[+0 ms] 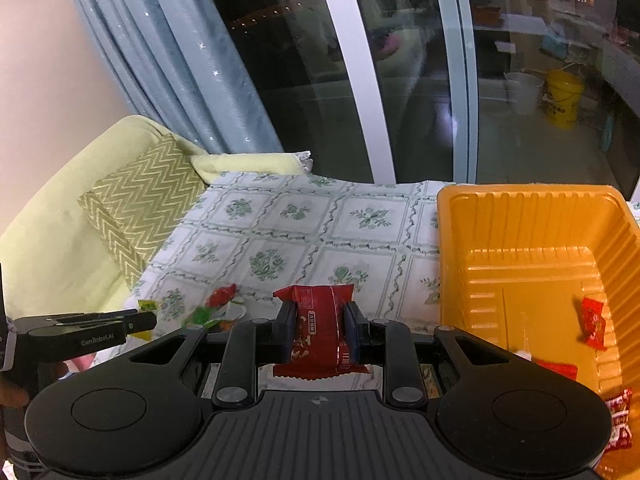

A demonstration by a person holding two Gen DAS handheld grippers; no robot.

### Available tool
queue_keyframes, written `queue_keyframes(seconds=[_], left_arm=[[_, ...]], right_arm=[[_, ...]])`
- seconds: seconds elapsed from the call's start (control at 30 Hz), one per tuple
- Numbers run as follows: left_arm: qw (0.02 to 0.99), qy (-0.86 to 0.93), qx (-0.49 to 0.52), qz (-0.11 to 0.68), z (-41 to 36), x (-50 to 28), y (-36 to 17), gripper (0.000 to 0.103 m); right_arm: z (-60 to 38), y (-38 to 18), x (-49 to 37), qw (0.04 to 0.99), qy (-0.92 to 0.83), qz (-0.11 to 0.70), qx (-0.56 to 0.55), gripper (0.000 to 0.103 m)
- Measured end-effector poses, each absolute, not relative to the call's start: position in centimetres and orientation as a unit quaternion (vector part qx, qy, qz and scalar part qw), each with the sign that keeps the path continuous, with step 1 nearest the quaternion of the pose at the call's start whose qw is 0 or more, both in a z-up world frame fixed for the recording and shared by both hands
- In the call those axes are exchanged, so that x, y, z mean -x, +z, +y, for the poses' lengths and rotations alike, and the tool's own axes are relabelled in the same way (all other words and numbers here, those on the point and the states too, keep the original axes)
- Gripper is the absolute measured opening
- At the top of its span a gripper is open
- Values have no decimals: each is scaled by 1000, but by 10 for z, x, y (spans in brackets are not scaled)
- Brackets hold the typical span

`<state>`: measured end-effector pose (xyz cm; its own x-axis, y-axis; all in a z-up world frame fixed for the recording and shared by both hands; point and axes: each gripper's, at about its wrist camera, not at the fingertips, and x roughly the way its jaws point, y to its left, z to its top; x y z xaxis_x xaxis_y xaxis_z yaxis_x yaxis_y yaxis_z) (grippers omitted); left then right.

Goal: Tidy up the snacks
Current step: 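Close left gripper on yellow candy packet while right holds the red packet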

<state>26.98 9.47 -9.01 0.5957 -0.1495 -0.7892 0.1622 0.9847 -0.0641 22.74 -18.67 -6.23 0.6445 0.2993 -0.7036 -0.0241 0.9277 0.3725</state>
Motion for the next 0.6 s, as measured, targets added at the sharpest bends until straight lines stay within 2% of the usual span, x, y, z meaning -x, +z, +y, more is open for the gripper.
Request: queue_keyframes(seconds=[0.6], left_arm=[[898,-124,2,423,35,-195,-52,19]], right_arm=[[-234,-47,-157,891,111,404,-176,26]])
